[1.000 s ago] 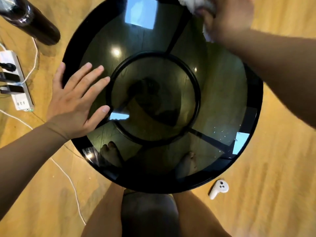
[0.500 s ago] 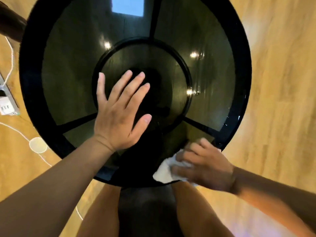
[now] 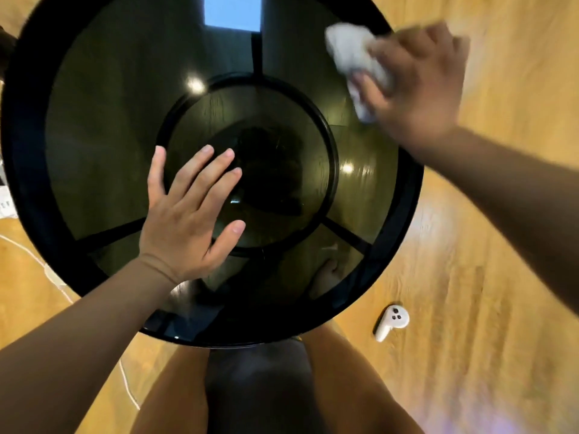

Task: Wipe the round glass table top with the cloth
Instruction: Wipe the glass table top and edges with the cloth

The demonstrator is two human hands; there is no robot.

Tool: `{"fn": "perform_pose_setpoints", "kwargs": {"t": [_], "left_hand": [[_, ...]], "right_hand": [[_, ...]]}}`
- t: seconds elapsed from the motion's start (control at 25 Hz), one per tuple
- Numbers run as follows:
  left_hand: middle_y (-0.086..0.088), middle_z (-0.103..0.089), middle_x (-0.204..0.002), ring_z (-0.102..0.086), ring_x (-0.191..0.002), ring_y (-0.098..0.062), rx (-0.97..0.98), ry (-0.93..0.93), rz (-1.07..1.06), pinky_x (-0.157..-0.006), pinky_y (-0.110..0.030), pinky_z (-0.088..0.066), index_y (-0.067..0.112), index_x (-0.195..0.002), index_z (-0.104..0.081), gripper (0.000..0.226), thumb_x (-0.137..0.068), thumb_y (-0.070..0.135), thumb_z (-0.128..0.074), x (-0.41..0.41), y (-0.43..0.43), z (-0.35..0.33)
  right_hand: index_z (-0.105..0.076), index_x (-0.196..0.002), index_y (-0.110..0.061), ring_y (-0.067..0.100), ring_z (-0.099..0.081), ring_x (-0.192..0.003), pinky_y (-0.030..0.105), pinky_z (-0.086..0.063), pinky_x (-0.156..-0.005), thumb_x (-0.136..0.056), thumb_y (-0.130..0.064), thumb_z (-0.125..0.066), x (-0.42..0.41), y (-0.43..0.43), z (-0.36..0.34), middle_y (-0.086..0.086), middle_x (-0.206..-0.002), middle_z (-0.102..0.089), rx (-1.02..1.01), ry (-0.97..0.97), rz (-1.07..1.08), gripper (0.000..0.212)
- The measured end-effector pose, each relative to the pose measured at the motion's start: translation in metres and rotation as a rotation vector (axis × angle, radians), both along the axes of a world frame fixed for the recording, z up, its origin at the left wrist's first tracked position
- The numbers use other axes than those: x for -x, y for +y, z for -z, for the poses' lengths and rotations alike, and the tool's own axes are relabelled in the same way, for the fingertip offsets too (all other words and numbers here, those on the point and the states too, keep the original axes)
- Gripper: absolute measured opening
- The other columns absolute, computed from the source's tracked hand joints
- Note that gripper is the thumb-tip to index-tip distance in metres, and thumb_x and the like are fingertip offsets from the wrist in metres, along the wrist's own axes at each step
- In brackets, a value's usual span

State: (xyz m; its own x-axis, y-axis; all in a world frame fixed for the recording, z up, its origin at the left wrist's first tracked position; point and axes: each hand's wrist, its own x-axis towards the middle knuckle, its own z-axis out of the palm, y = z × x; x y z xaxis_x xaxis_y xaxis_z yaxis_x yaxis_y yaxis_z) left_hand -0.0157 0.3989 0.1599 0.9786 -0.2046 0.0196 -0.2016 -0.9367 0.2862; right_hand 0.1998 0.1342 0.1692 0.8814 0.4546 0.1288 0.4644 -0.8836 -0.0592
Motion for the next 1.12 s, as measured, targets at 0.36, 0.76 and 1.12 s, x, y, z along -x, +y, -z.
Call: {"fn": "perform_pose_setpoints", "kwargs": {"t": [0.36, 0.76, 1.12], "left_hand": [[-0.012, -0.05, -0.147, -0.04, -0.141, -0.03, 0.058, 0.027, 0.0, -0.118, -0.066, -0.01, 0.008, -0.134, -0.05, 0.054, -0.095, 0.043, -0.038, -0.002, -0.001, -0.011], [0.015, -0.075, -0.09, -0.071, -0.085, -0.003, 1.068, 0.71, -0.703, -0.066, -0.013, -0.05, 0.029, -0.103, -0.065, 0.026, -0.08, 0.018, -0.074, 0.042, -0.029, -0.106], [0.01, -0.069, -0.08, -0.07, -0.078, -0.018, 1.385, 0.449, -0.911, -0.058, -0.034, -0.055, 0.022, -0.093, -0.055, 0.033, -0.069, 0.014, -0.076, 0.016, 0.05, -0.121]], "right_hand": [[-0.071, -0.089, -0.035, 0.0, -0.056, -0.084, 0.022, -0.053, -0.07, -0.081, -0.046, -0.067, 0.342, 0.002, -0.058, -0.02, -0.091, -0.06, -0.369, 1.04, -0.056, 0.014], [-0.055, -0.137, -0.013, 0.033, -0.057, -0.127, 0.053, -0.037, -0.112, -0.096, -0.062, -0.029, 0.204, 0.079, -0.1, 0.017, -0.134, -0.062, -1.614, 1.681, 0.906, 0.068], [-0.067, -0.11, -0.024, 0.019, -0.073, -0.093, 0.036, -0.061, -0.072, -0.088, -0.013, -0.071, 0.152, 0.139, -0.106, -0.003, -0.1, -0.075, -1.043, 1.218, 0.479, 0.025]]}}
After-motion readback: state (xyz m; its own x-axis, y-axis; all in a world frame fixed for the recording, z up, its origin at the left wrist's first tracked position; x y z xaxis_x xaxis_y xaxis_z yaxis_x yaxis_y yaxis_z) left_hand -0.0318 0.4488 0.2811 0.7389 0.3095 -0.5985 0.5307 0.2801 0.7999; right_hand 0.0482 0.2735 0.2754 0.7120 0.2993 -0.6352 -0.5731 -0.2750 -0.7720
